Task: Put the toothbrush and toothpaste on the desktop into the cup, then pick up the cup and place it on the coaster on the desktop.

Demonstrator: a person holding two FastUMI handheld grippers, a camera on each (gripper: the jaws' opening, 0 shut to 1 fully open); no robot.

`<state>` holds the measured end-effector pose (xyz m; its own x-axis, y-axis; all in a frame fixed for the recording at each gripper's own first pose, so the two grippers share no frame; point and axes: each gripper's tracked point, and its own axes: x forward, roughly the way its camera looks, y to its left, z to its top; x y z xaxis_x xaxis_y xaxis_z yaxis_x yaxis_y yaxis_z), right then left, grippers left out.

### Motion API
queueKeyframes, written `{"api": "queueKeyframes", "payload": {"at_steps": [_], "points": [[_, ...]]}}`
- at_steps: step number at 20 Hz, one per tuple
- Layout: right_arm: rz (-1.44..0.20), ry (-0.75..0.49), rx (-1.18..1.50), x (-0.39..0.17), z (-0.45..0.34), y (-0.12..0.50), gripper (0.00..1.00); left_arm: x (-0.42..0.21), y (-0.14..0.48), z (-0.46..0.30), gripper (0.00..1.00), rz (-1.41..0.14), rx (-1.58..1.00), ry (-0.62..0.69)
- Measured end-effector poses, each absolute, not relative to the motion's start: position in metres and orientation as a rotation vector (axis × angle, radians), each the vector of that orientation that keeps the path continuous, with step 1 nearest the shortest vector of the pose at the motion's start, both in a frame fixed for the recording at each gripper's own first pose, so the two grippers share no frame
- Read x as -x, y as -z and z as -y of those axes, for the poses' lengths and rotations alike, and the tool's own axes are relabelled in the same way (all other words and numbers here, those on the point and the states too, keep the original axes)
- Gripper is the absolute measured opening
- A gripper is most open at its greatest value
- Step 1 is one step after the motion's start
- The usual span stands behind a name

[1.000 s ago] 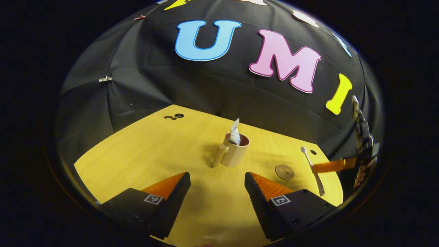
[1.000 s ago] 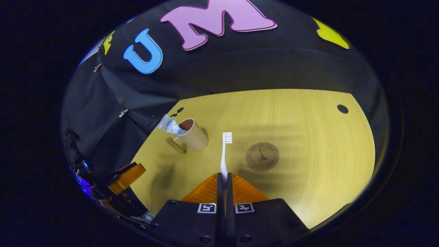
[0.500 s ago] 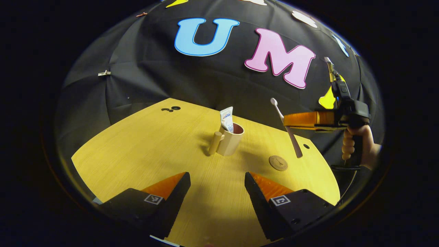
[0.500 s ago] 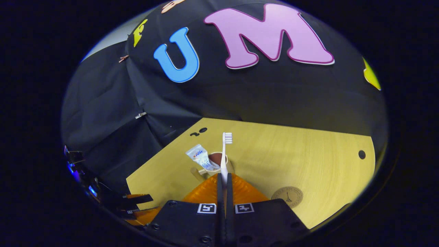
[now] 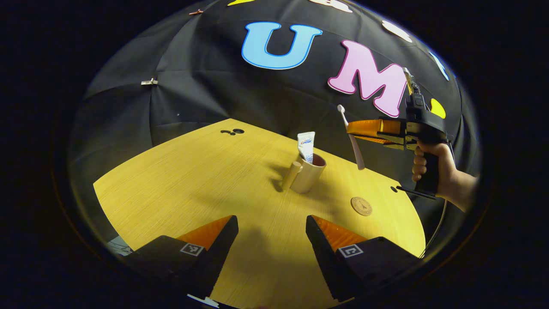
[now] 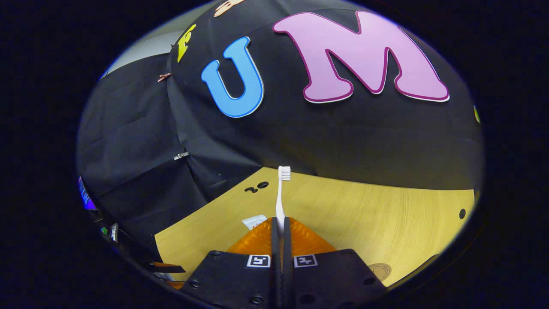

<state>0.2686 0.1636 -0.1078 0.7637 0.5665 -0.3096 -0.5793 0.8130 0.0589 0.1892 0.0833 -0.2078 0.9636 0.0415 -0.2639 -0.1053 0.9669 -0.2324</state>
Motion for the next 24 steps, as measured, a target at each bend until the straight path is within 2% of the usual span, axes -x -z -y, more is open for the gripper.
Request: {"api": "queueKeyframes", "payload": {"at_steps": [15, 24], "points": [[-0.166, -0.569, -0.023, -0.341, -0.195, 0.142, 0.05, -0.212, 0.244, -0.137, 0.98, -0.247, 0.301, -0.158], [-0.155, -0.565, 0.017, -0.336, -0.188, 0.183, 0.05, -0.212, 0.272, -0.148, 0.98, -0.261, 0.352, -0.212]]}}
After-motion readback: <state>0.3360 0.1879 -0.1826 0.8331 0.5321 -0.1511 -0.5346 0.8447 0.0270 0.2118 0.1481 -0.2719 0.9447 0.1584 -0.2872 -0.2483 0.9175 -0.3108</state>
